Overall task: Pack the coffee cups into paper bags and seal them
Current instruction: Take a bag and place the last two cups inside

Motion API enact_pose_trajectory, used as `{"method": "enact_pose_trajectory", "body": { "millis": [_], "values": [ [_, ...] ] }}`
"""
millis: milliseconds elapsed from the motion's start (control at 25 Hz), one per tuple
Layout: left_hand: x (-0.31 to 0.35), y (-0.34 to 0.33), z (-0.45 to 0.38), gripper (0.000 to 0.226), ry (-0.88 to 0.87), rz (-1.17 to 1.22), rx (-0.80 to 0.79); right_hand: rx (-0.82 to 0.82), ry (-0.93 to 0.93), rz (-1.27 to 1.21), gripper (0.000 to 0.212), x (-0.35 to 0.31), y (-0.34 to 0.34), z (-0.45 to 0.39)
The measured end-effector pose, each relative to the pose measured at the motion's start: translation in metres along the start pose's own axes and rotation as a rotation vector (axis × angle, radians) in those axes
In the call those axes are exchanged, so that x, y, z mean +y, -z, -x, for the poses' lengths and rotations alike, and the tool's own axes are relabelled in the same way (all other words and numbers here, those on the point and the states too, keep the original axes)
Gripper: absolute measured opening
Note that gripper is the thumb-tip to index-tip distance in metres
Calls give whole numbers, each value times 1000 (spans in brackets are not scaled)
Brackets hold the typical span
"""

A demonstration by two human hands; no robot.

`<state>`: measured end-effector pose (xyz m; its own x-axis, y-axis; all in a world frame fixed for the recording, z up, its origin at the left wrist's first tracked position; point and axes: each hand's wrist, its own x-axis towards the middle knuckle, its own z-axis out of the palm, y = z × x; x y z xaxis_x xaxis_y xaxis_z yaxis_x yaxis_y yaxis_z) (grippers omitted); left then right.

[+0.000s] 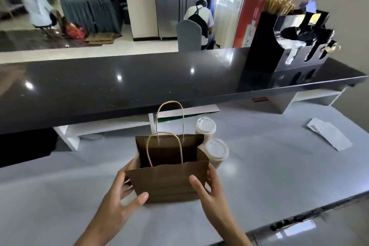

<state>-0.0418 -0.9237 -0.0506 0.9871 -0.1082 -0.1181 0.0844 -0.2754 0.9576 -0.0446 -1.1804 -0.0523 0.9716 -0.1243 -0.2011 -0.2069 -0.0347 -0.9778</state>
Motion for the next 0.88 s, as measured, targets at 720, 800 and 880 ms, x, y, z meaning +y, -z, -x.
{"method": "enact_pose_trajectory", "body": {
  "millis": [720,800,880],
  "values": [
    [31,-40,2,72,-34,-42,332,-256,57,63,53,-11,56,-41],
    [39,-36,-4,58,-123,-133,407,-221,77,59,45,-15,57,-46],
    [47,-32,-14,41,-232,-318,461,-130,110,80,46,-15,59,-55]
  ]
}}
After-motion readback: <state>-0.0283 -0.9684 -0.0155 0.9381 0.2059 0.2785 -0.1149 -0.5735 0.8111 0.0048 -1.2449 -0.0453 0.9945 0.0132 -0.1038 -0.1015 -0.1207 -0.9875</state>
